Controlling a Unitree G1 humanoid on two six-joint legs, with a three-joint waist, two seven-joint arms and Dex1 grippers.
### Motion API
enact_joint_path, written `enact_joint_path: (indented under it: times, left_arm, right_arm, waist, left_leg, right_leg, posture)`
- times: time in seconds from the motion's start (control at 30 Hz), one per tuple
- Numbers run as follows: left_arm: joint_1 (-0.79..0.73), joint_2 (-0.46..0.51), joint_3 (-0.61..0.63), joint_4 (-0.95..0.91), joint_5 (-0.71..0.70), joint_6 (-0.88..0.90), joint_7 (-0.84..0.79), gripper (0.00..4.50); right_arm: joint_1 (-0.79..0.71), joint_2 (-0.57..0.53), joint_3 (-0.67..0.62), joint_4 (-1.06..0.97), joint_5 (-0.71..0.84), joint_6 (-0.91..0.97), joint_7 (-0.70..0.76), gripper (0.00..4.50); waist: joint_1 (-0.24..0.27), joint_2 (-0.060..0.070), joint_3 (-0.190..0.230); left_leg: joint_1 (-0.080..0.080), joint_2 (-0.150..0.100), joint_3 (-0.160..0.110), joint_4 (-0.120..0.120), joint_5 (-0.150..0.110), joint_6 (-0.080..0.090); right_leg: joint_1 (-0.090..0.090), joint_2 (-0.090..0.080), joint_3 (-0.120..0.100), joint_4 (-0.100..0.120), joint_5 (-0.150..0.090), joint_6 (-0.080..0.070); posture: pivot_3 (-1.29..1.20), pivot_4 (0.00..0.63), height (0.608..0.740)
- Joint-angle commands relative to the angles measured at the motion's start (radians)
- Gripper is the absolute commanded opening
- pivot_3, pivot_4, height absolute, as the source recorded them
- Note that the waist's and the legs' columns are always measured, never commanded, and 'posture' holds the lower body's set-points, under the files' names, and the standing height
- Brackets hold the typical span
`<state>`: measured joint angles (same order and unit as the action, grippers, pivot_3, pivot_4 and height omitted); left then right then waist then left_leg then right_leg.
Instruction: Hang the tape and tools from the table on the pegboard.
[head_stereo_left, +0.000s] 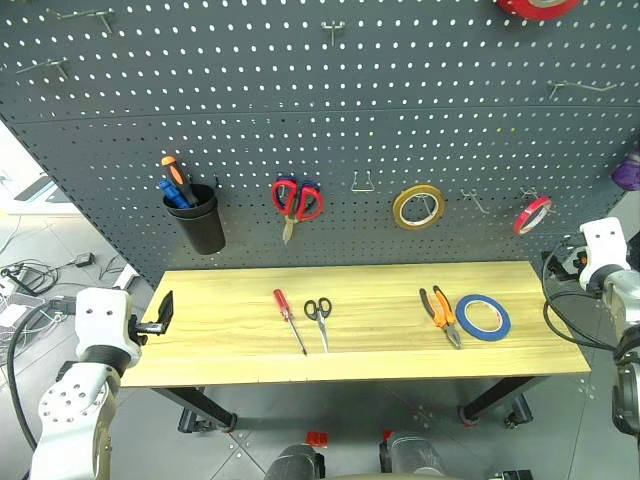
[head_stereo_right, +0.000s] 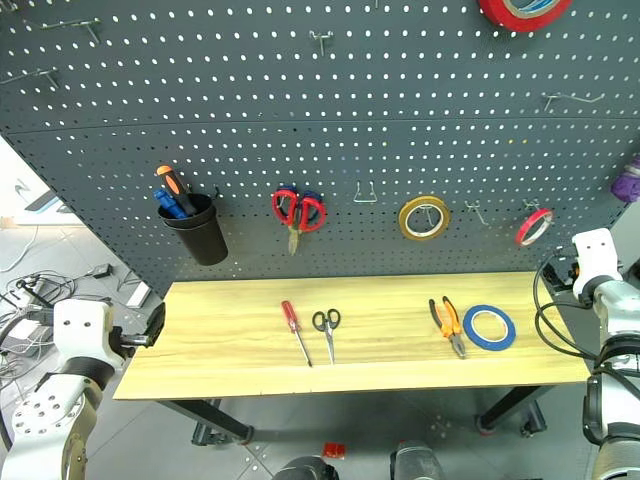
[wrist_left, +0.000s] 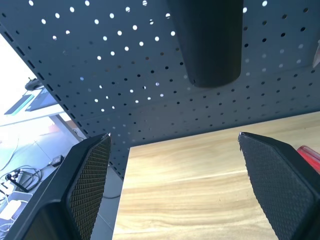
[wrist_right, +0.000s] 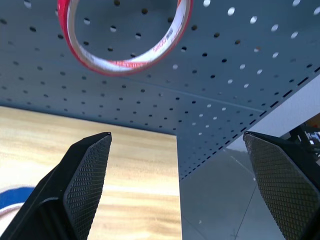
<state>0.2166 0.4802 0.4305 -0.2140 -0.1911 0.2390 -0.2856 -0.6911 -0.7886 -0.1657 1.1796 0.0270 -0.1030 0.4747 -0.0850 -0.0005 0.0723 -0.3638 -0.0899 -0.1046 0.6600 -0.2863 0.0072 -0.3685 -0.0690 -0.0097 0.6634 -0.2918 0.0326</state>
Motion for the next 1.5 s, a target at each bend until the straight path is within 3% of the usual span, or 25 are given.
enact_joint_path:
  times: [0.03,0.3,0.6,0.83,1.1,1.2,1.37,1.5]
  left_arm:
    - [0.008,0.015,0.031,0.004,0.025,-0.019,0.014,4.28]
    - [0.018,0.018,0.032,0.02,0.067,-0.045,0.041,4.28]
    - [0.012,-0.031,0.093,0.008,-0.004,-0.047,0.046,4.28]
    - [-0.013,-0.031,0.041,-0.065,0.034,0.038,0.083,4.28]
    - [-0.084,0.002,-0.187,-0.282,-0.037,0.172,-0.069,4.28]
    - [-0.128,0.06,-0.304,-0.341,-0.087,0.253,-0.188,4.28]
    - [-0.228,0.101,-0.449,-0.352,-0.19,0.297,-0.371,4.28]
    - [-0.315,0.12,-0.544,-0.293,-0.188,0.294,-0.475,4.28]
  right_arm:
    - [-0.039,-0.023,-0.01,-0.006,-0.003,-0.026,-0.006,4.5]
    - [-0.05,-0.01,0.0,-0.004,-0.012,-0.036,0.021,4.5]
    - [-0.04,0.014,0.005,-0.031,-0.01,-0.045,0.072,4.5]
    - [0.029,0.056,0.062,-0.176,-0.018,0.018,0.165,4.5]
    - [0.244,0.026,0.145,-0.604,-0.015,0.231,0.326,4.5]
    - [0.278,0.001,0.214,-0.707,-0.056,0.355,0.381,4.5]
    - [0.244,0.001,0.273,-0.715,-0.085,0.42,0.426,4.5]
    - [0.184,0.015,0.347,-0.632,-0.139,0.403,0.457,4.5]
  waist:
    - [0.0,0.0,0.0]
    - [0.001,0.0,0.0]
    - [0.002,0.0,0.001]
    - [0.0,-0.002,0.031]
    - [0.011,0.001,0.108]
    - [0.0,0.002,0.133]
    - [-0.017,0.0,0.174]
    - [-0.03,-0.002,0.203]
  left_leg:
    - [0.0,0.0,0.0,0.0,0.0,0.0]
    - [0.0,0.0,0.0,0.0,0.0,0.0]
    - [0.0,0.0,0.0,0.0,0.0,0.0]
    - [0.0,0.001,0.001,0.001,0.0,0.001]
    - [-0.005,0.002,0.002,0.001,0.0,0.003]
    - [-0.008,0.004,0.005,0.001,0.0,0.003]
    - [-0.017,0.009,0.01,0.002,0.0,0.004]
    - [-0.019,0.011,0.011,0.003,0.0,0.004]
  right_leg:
    - [0.0,0.0,0.0,0.0,0.0,0.0]
    - [0.0,0.0,0.0,0.0,0.0,0.0]
    - [0.0,0.0,0.0,0.0,0.0,0.0]
    - [0.001,0.0,0.0,0.0,0.0,-0.001]
    - [-0.003,-0.001,-0.001,-0.001,0.002,-0.001]
    - [-0.006,-0.001,-0.001,0.0,0.003,-0.002]
    - [-0.016,0.002,-0.001,0.0,0.004,-0.004]
    - [-0.018,0.004,0.0,0.0,0.004,-0.005]
  posture:
    - [-0.15,0.049,0.74]
    - [-0.13,0.049,0.74]
    - [-0.14,0.062,0.74]
    - [-0.18,0.133,0.74]
    - [-0.23,0.235,0.74]
    - [-0.25,0.27,0.74]
    - [-0.27,0.312,0.74]
    - [-0.29,0.332,0.74]
